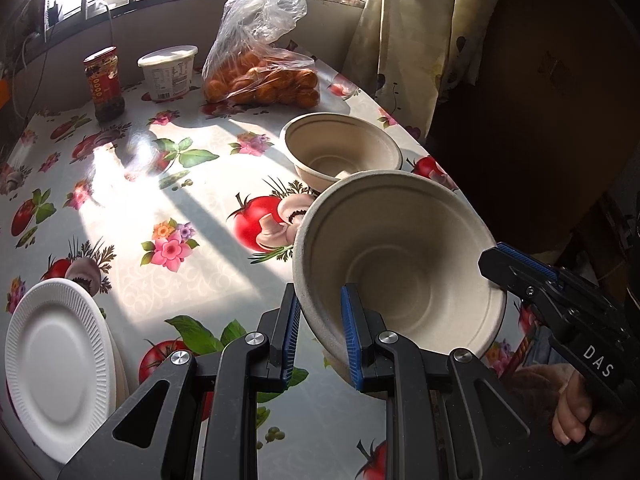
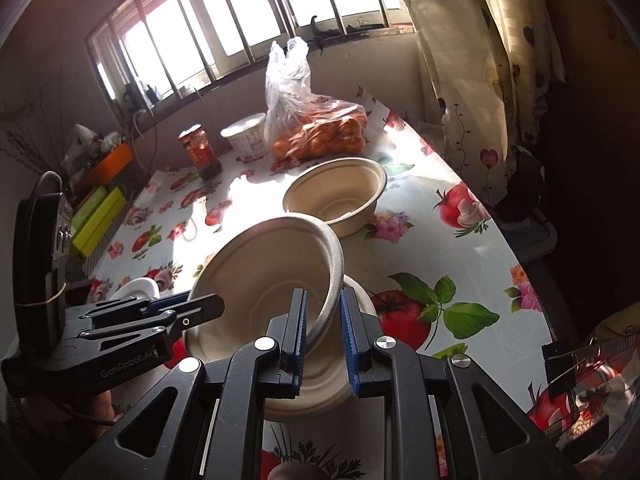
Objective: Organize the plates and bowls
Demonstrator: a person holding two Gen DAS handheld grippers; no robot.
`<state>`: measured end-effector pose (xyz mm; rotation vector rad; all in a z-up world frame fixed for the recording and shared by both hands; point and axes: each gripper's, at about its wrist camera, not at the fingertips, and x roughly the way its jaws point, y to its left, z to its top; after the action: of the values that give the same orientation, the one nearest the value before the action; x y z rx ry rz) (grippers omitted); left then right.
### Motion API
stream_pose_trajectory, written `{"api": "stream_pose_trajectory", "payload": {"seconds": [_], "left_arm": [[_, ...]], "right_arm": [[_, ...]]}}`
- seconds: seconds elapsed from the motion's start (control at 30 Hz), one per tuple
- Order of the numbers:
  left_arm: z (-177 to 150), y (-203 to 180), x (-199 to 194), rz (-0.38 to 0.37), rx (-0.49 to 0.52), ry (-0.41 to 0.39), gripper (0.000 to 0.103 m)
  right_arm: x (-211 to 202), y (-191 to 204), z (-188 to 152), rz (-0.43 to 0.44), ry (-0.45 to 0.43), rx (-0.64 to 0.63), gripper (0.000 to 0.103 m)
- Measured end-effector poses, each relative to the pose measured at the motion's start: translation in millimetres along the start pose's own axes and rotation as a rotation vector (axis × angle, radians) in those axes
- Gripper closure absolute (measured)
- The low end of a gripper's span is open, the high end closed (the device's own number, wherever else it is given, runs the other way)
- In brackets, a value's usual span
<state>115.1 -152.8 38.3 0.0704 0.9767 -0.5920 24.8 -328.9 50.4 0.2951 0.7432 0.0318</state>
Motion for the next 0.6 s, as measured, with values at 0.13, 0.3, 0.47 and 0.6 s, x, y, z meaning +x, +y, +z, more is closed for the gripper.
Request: {"api": "stream_pose_trajectory", "payload": {"seconds": [0.13,0.3,0.47,0.6], "left_arm": [[-1.5,-2.8,0.0,-0.001,0.002,0.003,0.081],[-4.4,-7.3,3.2,0.0,0.01,0.017,0.081],[-7.7,-10.8,7.9,0.005,0.021,0.032,0.081],[-9.0,-11.2,10.2,0.01,0.02,0.04,0.081]], "right_arm": [[-1.9,-2.3,-4.0,-0.002,0.004,0.007,0.086],[-1.1,-5.9,-8.7,-0.007,0.013,0.018,0.086],[1.8,-11.6,-13.4,-0.011,0.027,0.028,0.086],[5.1,-14.3,-17.9,-0.012,0.04,0.032,0.086]]}}
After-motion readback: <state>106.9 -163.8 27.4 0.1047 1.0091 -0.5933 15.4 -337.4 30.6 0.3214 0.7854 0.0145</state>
